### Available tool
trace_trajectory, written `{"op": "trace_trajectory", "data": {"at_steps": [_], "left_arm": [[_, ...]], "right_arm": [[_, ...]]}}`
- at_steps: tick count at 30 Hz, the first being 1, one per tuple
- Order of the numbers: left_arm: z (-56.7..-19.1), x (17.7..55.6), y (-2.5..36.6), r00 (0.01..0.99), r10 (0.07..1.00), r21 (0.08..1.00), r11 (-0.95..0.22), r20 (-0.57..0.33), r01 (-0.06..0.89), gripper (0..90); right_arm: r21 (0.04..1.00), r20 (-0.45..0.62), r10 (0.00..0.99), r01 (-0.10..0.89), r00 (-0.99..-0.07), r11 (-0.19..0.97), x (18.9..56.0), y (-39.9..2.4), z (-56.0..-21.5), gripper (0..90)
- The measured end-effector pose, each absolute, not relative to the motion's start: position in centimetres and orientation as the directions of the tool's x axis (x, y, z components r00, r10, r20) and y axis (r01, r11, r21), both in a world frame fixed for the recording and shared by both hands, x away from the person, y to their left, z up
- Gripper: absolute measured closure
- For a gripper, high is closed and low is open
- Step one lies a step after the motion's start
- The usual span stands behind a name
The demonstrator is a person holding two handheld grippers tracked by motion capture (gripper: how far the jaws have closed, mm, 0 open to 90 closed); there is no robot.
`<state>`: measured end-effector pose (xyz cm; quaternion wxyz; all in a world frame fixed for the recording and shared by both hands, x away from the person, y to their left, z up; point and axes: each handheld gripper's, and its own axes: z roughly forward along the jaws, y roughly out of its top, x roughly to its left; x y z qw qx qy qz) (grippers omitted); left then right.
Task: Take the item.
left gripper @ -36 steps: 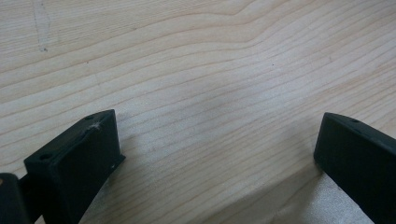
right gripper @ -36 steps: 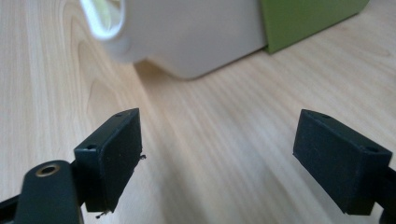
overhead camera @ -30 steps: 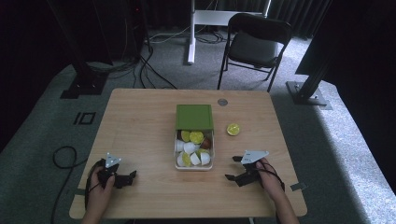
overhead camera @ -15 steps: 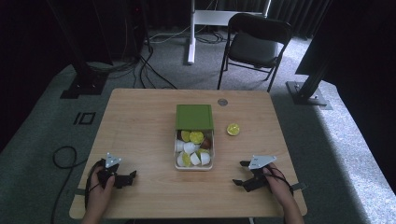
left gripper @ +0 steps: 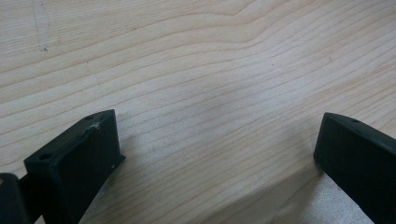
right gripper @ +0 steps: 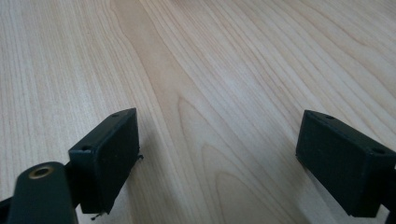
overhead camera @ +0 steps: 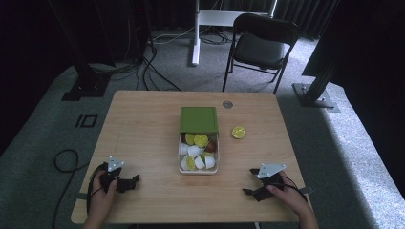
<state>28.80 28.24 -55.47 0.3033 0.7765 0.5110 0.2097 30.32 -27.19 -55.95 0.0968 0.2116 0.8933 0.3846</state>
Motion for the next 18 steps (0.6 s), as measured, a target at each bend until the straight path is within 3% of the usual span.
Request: {"op": "trace_trajectory", "data": {"at_steps": [18], "left_arm": [[-55.47,28.8,28.24,0.389,0.921,0.686,-0.293,0.015,0.666,1.3]], "right_arm": [[0.725,-0.002,0.439,0.301,-0.899,0.619,30.19,-27.23,-55.97,12.1]]}}
